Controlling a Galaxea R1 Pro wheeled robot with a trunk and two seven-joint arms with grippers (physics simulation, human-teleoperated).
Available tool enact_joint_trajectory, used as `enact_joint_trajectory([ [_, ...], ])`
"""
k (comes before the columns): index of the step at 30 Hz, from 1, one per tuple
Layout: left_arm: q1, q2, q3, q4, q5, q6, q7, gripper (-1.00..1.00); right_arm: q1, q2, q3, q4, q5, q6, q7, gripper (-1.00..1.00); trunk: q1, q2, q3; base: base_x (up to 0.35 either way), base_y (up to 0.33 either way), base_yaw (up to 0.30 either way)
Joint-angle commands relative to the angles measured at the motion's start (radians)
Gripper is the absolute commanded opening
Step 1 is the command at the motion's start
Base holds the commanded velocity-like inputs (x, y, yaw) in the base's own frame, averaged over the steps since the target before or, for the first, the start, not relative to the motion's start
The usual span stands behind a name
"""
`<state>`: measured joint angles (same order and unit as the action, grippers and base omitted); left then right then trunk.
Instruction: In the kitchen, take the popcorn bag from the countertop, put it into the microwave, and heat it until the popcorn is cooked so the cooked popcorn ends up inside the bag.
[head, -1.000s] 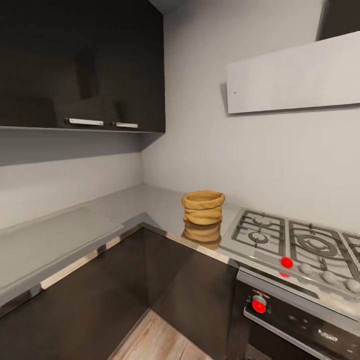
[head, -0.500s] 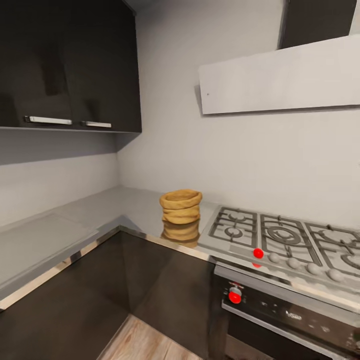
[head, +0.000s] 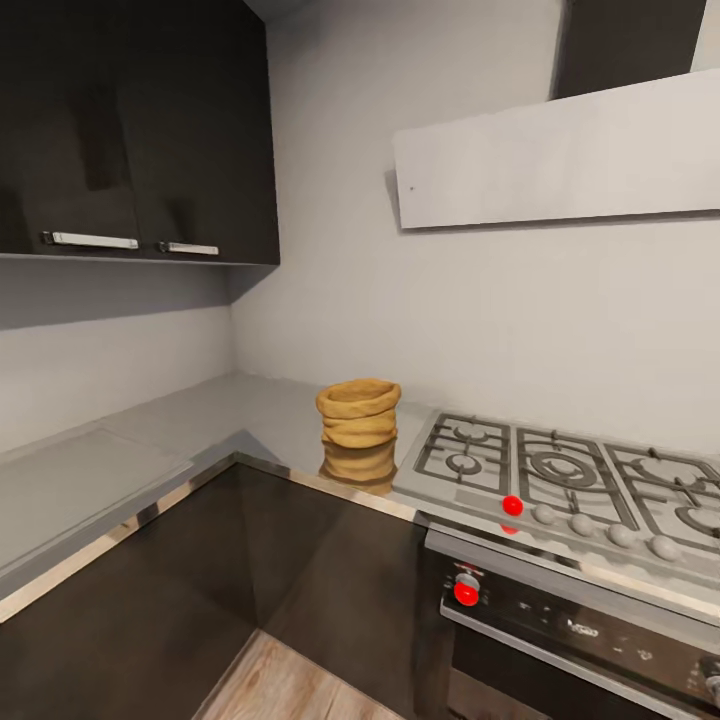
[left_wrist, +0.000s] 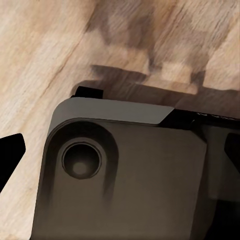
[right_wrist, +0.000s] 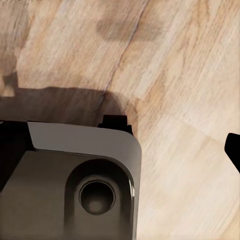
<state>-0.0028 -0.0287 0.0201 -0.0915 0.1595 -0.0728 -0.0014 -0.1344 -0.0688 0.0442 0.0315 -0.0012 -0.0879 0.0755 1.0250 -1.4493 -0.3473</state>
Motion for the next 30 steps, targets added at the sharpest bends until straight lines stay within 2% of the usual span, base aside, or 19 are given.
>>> enact_joint_trajectory([
  [1, 0.0, 0.0, 0.001, 0.0, 0.006, -0.002, 0.0, 1.0, -0.001, 0.0, 0.004, 0.003, 0.0, -0.007, 0.003, 1.0, 0.0, -0.001, -0.001, -0.001, 0.0, 0.0],
  [5, 0.0, 0.0, 0.001, 0.0, 0.006, -0.002, 0.0, 1.0, -0.001, 0.0, 0.004, 0.003, 0.0, -0.007, 0.003, 1.0, 0.0, -0.001, -0.001, -0.103, 0.0, 0.0],
  [18, 0.0, 0.0, 0.001, 0.0, 0.006, -0.002, 0.0, 1.0, 0.0, 0.0, 0.005, 0.002, 0.0, -0.006, 0.003, 1.0, 0.0, -0.001, -0.001, -0.305, 0.0, 0.0],
  [30, 0.0, 0.0, 0.001, -0.001, 0.006, -0.002, 0.0, 1.0, 0.0, 0.0, 0.005, 0.002, 0.0, -0.007, 0.003, 1.0, 0.0, -0.001, -0.001, -0.014, 0.0, 0.042],
])
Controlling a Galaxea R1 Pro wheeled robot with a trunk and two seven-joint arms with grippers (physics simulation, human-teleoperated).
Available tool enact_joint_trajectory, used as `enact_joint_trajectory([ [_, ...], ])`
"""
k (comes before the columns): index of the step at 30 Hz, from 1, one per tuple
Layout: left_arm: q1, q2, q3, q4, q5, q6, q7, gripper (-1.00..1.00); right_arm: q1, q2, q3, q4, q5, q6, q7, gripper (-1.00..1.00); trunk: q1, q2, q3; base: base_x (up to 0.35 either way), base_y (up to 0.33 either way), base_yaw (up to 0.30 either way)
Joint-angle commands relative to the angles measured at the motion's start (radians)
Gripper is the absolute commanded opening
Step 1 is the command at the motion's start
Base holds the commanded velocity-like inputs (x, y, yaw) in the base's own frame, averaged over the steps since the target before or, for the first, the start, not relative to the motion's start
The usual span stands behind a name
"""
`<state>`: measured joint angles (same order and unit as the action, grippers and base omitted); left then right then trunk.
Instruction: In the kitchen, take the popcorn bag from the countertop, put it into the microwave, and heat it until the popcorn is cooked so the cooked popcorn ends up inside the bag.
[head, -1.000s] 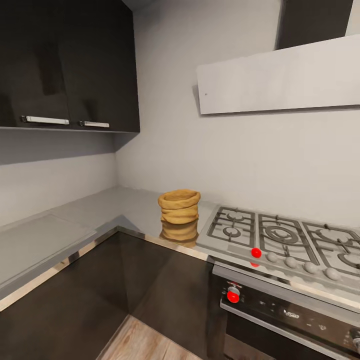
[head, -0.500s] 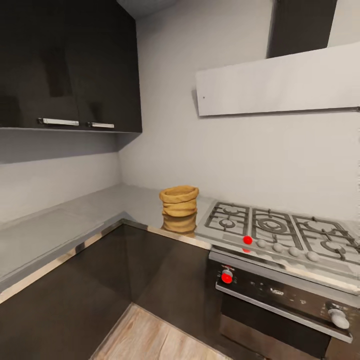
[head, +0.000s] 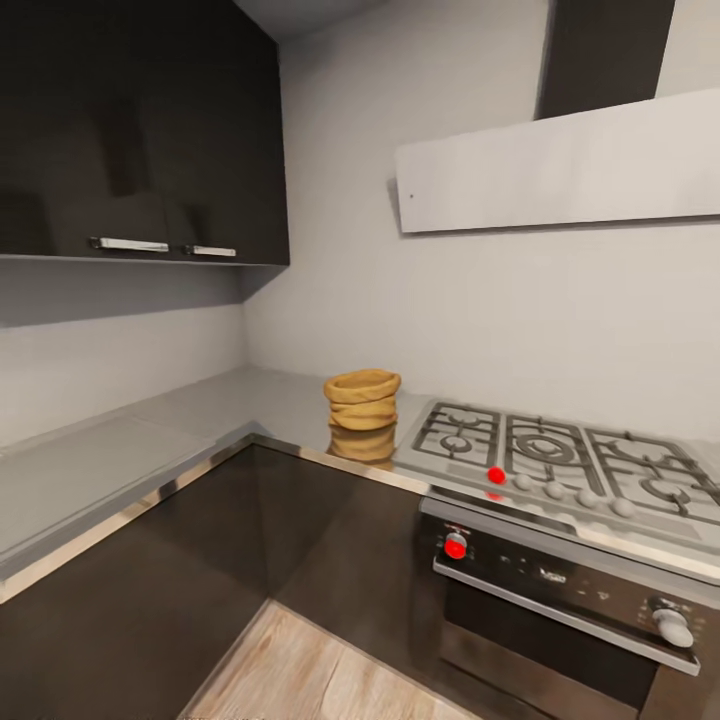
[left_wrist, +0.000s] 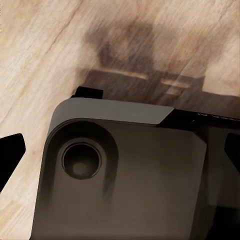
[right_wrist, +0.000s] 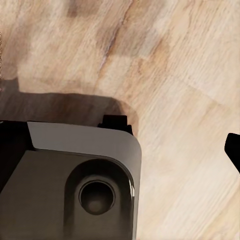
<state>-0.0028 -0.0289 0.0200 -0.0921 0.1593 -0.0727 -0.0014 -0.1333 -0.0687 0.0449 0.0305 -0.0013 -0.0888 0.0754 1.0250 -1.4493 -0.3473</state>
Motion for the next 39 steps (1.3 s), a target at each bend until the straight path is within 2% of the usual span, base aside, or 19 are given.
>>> enact_joint_trajectory([
  [1, 0.0, 0.0, 0.001, 0.0, 0.006, -0.002, 0.0, 1.0, -0.002, 0.0, 0.004, 0.003, 0.0, -0.006, 0.003, 1.0, 0.0, -0.001, -0.001, 0.0, 0.0, 0.156],
  [17, 0.0, -0.001, 0.001, -0.003, 0.007, -0.002, 0.001, 1.0, -0.002, 0.0, 0.004, 0.003, 0.0, 0.002, 0.003, 1.0, 0.0, -0.001, -0.001, 0.0, 0.0, 0.018],
  [19, 0.0, 0.0, 0.003, -0.005, 0.026, -0.002, 0.005, 1.0, -0.001, 0.0, 0.004, 0.003, 0.0, 0.003, 0.003, 1.0, 0.0, -0.001, -0.001, 0.0, 0.0, 0.0],
  [20, 0.0, 0.0, 0.002, -0.004, 0.088, -0.002, 0.009, 1.0, -0.002, 0.0, 0.005, 0.003, 0.001, 0.002, 0.003, 1.0, 0.0, -0.001, -0.001, 0.0, 0.0, 0.0],
  [22, 0.0, 0.0, 0.0, -0.002, 0.134, -0.002, 0.01, 1.0, -0.002, 0.0, 0.006, 0.003, 0.001, -0.001, 0.003, 1.0, 0.0, -0.001, -0.001, 0.0, 0.0, 0.0],
  [23, 0.0, 0.0, 0.0, -0.002, 0.137, -0.002, 0.011, 1.0, -0.002, 0.0, 0.006, 0.003, 0.001, -0.003, 0.003, 1.0, 0.0, -0.001, -0.001, 0.0, 0.0, 0.0],
  [30, 0.0, 0.001, -0.001, 0.001, 0.14, -0.002, 0.011, 1.0, -0.001, 0.0, 0.006, 0.003, 0.001, -0.006, 0.003, 1.0, -0.027, 0.048, 0.021, 0.0, 0.0, 0.0],
  [35, 0.0, 0.0, -0.004, -0.006, 0.137, -0.004, 0.01, 1.0, -0.002, -0.002, 0.006, 0.003, 0.0, -0.006, 0.003, 1.0, -0.027, 0.048, 0.021, 0.0, 0.0, 0.0],
  [39, 0.0, 0.001, -0.003, -0.009, 0.138, -0.004, 0.01, 1.0, -0.002, -0.001, 0.006, 0.003, 0.0, -0.005, 0.003, 1.0, -0.042, 0.076, 0.033, 0.0, 0.0, 0.0],
])
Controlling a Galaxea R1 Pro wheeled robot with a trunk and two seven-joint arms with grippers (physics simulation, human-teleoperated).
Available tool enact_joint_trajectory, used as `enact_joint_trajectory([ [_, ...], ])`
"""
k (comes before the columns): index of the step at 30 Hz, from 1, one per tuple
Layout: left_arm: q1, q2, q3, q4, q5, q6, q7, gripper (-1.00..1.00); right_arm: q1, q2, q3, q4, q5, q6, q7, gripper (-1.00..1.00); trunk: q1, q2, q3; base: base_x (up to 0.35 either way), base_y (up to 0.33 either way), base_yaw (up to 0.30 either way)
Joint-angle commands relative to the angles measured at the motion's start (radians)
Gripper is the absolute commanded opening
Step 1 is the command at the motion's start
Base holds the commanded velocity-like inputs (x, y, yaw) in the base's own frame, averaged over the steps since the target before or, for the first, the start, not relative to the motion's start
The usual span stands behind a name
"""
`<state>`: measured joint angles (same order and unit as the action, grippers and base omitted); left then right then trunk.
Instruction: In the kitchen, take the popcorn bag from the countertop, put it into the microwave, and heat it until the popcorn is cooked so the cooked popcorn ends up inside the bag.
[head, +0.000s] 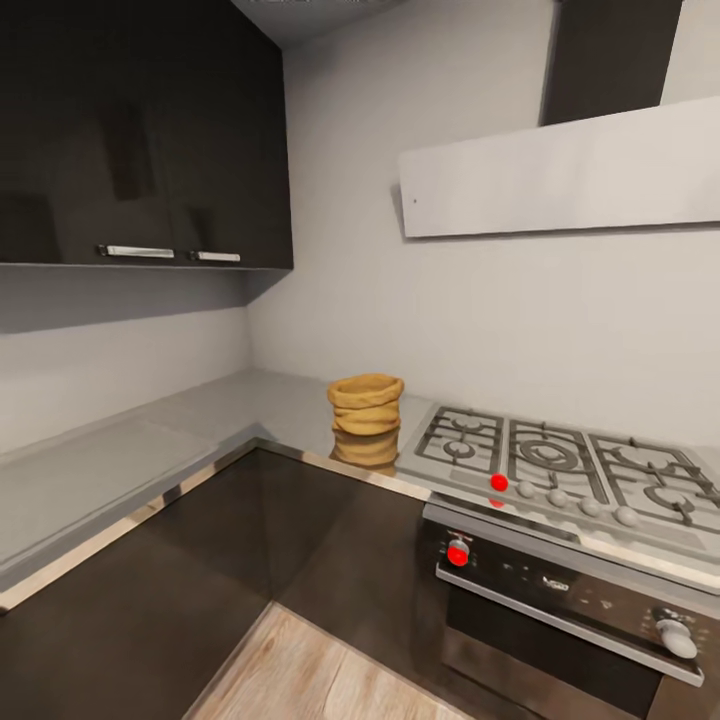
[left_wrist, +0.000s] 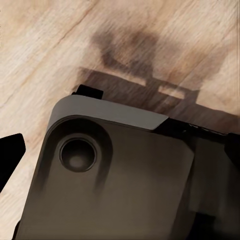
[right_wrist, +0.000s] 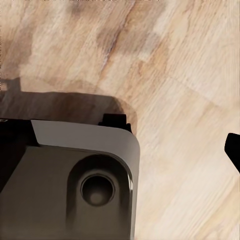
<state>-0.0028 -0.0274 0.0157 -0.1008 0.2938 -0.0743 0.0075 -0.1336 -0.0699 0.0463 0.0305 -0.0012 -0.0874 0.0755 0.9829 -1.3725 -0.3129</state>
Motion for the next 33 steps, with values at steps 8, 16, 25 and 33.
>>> enact_joint_trajectory([
  [8, 0.0, 0.002, 0.002, 0.004, 0.005, -0.002, -0.004, 1.0, -0.001, 0.001, 0.004, 0.003, 0.0, -0.007, 0.003, 1.0, -0.031, 0.056, 0.024, 0.0, 0.0, 0.0],
  [16, 0.0, 0.002, 0.0, 0.006, 0.004, -0.001, -0.009, 1.0, -0.001, 0.001, 0.004, 0.003, 0.0, -0.006, 0.003, 1.0, -0.061, 0.112, 0.049, 0.0, 0.0, 0.0],
  [25, 0.0, 0.001, 0.0, 0.008, 0.004, -0.002, -0.009, 1.0, -0.001, -0.001, 0.004, 0.003, 0.0, -0.007, 0.003, 1.0, -0.096, 0.175, 0.077, 0.0, 0.0, 0.0],
  [33, 0.0, 0.001, 0.0, 0.008, 0.004, -0.002, -0.009, 1.0, -0.001, -0.001, 0.006, 0.003, 0.001, -0.008, 0.003, 1.0, -0.127, 0.231, 0.102, 0.0, 0.0, 0.0],
])
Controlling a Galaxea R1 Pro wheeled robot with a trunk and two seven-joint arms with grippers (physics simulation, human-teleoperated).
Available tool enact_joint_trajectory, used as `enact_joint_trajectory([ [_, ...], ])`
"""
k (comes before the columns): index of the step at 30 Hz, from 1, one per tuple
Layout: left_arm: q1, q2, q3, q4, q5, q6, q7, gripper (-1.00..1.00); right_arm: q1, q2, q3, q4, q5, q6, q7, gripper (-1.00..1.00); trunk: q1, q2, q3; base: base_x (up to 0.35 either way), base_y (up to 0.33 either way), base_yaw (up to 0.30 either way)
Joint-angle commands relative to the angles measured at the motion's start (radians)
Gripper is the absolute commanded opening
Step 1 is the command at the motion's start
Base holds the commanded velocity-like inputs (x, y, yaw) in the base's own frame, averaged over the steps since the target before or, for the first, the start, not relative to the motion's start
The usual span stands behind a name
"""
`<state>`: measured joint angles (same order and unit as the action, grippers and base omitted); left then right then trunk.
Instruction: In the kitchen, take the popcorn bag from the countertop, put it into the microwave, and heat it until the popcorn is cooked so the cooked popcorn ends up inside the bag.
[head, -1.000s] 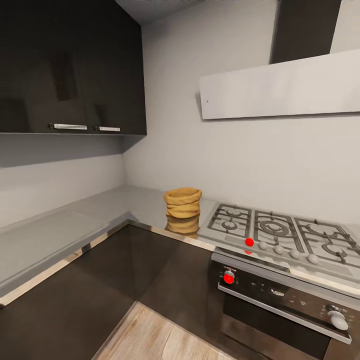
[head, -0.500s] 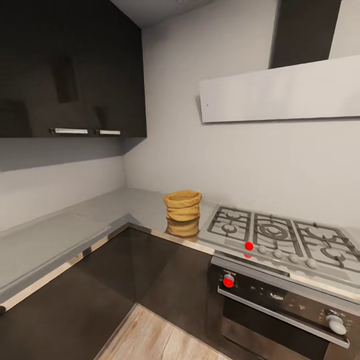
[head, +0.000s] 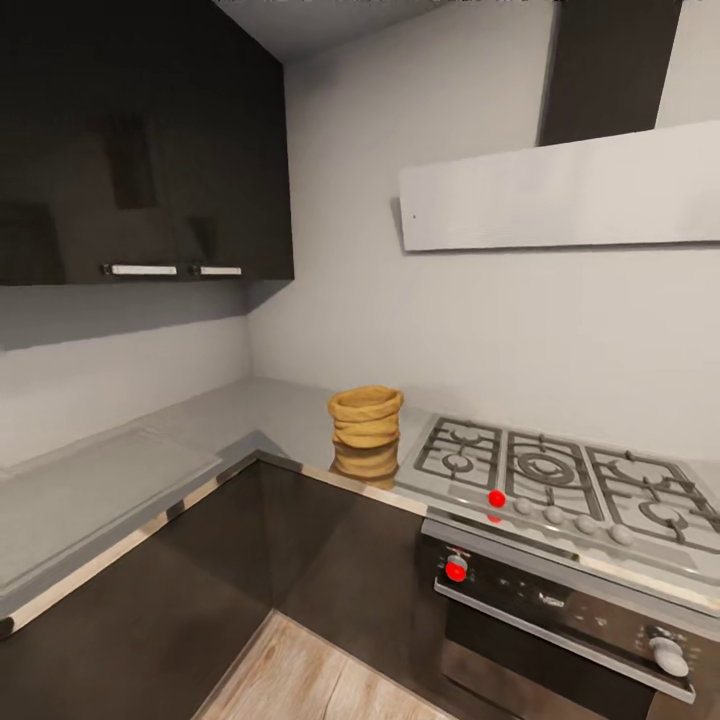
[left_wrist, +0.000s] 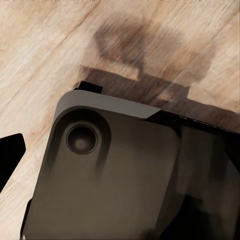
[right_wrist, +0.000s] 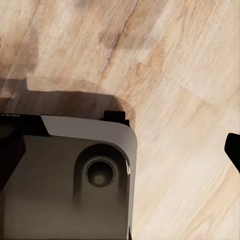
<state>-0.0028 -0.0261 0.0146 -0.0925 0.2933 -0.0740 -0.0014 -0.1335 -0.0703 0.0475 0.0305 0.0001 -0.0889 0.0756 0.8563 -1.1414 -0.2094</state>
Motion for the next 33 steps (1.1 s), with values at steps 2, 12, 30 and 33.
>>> enact_joint_trajectory([
  [2, 0.0, 0.0, 0.001, -0.001, 0.004, -0.003, 0.0, 1.0, -0.001, 0.0, 0.005, 0.003, 0.0, -0.006, 0.003, 1.0, -0.008, 0.013, 0.005, 0.0, 0.0, 0.0],
  [12, 0.0, -0.001, 0.004, -0.002, 0.004, -0.002, 0.006, 1.0, -0.001, 0.0, 0.005, 0.003, 0.001, -0.008, 0.003, 1.0, -0.035, 0.062, 0.027, 0.0, 0.0, 0.0],
  [30, 0.0, -0.003, 0.003, -0.002, 0.004, -0.002, 0.009, 1.0, -0.001, 0.001, -0.001, 0.003, -0.009, 0.009, 0.002, 1.0, -0.035, 0.062, 0.027, 0.0, 0.0, 0.0],
  [33, 0.0, -0.003, 0.002, -0.001, 0.004, -0.002, 0.009, 1.0, -0.001, 0.001, 0.0, 0.003, -0.008, 0.009, 0.001, 1.0, -0.035, 0.062, 0.027, 0.0, 0.0, 0.0],
])
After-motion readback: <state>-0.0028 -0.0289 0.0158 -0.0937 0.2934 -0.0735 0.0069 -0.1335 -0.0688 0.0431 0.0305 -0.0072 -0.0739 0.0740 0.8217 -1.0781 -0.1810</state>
